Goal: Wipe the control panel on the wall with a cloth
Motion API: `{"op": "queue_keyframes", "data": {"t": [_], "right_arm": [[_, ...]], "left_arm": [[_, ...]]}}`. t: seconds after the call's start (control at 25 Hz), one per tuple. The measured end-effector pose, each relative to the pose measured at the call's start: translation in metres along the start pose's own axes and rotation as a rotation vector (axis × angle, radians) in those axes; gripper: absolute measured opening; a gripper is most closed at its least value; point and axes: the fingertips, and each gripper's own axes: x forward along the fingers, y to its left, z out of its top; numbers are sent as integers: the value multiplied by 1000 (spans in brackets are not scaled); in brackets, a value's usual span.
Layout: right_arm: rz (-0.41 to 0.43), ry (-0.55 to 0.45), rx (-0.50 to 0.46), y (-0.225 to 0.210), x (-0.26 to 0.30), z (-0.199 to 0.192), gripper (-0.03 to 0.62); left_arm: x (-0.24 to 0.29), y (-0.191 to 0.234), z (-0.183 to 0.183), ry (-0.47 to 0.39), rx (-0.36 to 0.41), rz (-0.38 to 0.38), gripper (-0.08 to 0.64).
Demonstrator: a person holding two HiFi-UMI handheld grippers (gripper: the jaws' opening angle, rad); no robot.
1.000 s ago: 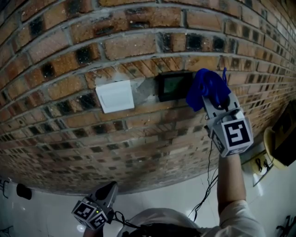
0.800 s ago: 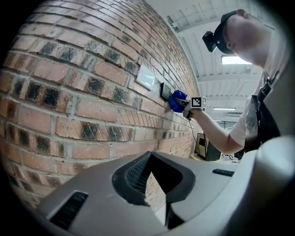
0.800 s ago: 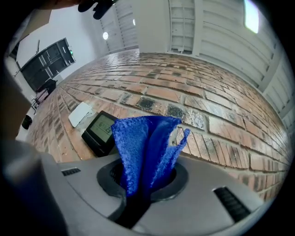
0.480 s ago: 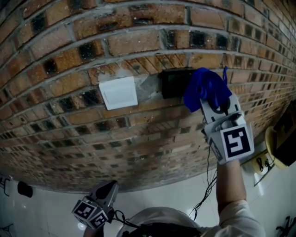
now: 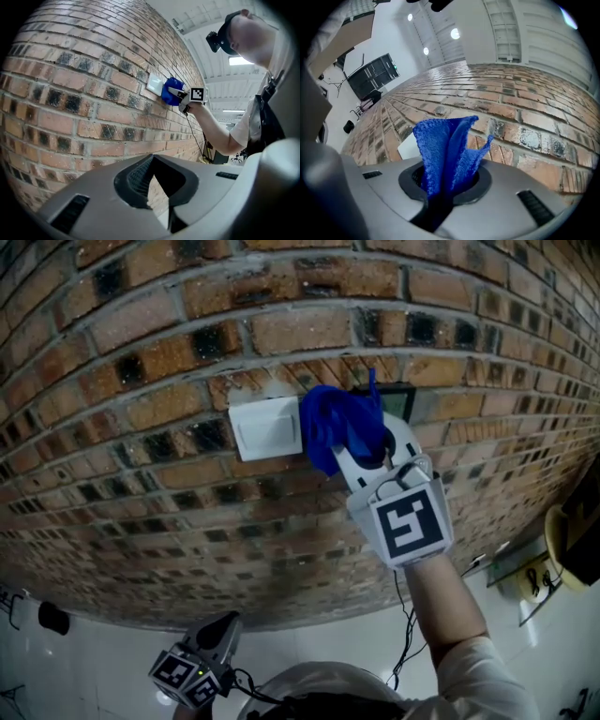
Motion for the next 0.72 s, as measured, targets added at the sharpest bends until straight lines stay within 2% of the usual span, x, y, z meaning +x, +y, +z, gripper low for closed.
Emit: {"op": "queue_keyframes", "data": {"t": [0.12, 0.28, 0.48, 0.72], "right_arm": [[-33, -8, -11, -12, -10, 1, 91], [-99, 21, -26, -36, -35, -7, 91], [-183, 88, 2, -87, -65, -35, 91], [-244, 118, -17, -142, -92, -74, 91]], "left_arm": [[0, -2, 4, -7, -16, 3, 3], [9, -3, 2, 9, 2, -16, 3], [26, -15, 3, 26, 33, -56, 3], [46, -32, 5, 26, 45, -68, 3]]}}
